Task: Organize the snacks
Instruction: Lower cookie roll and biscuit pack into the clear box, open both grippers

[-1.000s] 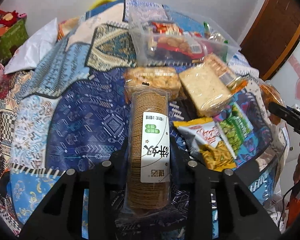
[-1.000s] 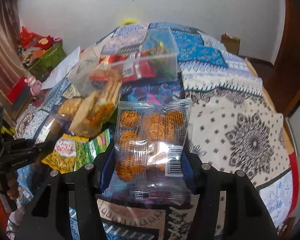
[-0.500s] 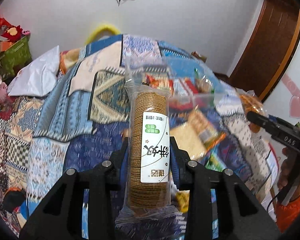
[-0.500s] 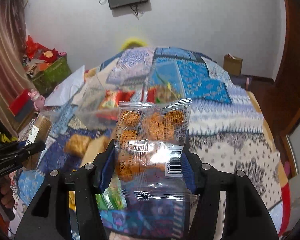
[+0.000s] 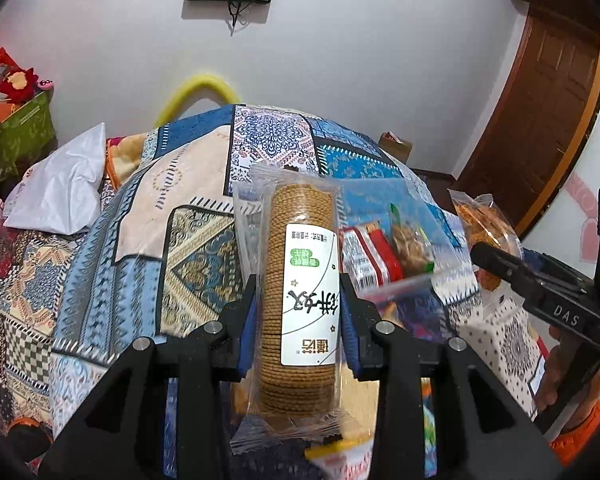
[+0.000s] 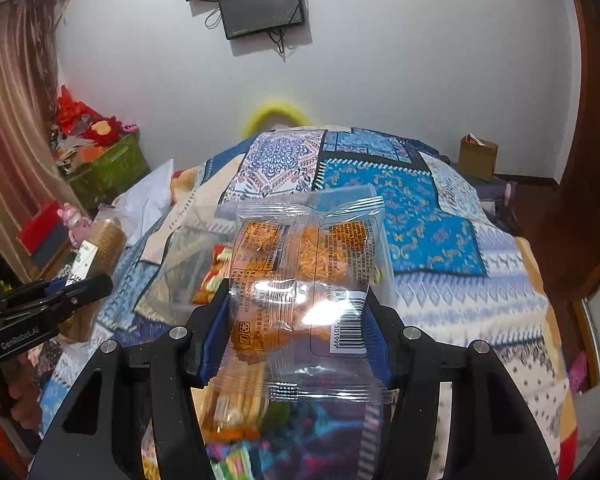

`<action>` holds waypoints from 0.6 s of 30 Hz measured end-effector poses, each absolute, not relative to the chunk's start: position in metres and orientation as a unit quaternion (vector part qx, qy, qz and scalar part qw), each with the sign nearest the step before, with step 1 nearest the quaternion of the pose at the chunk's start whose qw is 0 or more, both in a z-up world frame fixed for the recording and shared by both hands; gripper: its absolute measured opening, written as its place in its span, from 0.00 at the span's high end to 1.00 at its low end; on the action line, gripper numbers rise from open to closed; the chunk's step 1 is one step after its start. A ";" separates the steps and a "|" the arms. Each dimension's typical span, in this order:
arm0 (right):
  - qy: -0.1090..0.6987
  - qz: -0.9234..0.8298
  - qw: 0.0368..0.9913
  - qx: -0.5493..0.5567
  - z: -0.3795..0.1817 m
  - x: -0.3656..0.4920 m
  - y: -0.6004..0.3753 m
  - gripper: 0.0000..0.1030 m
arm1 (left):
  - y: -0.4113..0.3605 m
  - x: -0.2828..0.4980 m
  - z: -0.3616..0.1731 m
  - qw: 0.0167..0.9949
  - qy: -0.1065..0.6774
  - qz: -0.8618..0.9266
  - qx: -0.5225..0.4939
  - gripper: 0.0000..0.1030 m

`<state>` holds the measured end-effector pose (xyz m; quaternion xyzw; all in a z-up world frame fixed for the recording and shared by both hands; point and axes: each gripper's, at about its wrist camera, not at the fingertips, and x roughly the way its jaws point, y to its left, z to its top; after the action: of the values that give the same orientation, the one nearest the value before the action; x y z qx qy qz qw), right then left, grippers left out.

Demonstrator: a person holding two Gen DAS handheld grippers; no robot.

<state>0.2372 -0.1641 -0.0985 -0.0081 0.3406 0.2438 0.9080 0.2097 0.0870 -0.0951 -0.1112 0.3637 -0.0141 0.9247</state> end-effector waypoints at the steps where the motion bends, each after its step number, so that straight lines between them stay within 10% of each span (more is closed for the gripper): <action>1: 0.340 0.244 0.908 -0.009 -0.099 0.242 -0.160 0.47 | 0.088 0.218 -0.097 0.925 0.364 -0.012 -0.111 0.66; 18: 0.385 0.268 0.883 -0.028 -0.143 0.297 -0.113 0.47 | 0.102 0.294 -0.139 0.912 0.390 0.005 -0.130 0.66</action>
<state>0.2974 -0.1129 -0.1428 -0.0283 0.3852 0.2681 0.8826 0.2944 0.1021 -0.1388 -0.1299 0.3897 0.0051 0.9117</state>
